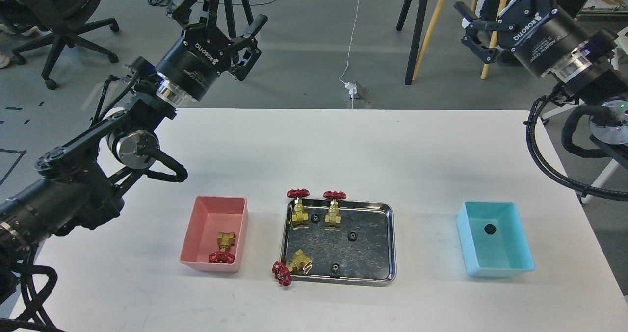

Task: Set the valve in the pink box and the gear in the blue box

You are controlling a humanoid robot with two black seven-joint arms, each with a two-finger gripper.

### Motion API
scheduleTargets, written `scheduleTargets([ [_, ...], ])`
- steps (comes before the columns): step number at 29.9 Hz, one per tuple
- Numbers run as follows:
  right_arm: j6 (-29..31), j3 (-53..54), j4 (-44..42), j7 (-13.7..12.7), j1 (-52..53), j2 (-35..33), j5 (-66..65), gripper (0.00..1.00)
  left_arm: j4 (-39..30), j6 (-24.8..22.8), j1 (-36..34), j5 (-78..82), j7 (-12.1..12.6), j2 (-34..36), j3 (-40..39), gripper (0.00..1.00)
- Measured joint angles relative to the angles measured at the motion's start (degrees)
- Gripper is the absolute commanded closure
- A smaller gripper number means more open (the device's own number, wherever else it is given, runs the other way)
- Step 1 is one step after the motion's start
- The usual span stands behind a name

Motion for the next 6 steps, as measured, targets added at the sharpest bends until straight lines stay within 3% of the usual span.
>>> scheduleTargets([
  [6, 0.1, 1.2, -6.2, 0.0, -0.2, 4.3, 0.3, 0.01, 2.9, 0.0, 2.3, -1.2, 0.0, -0.4, -3.3, 0.07],
])
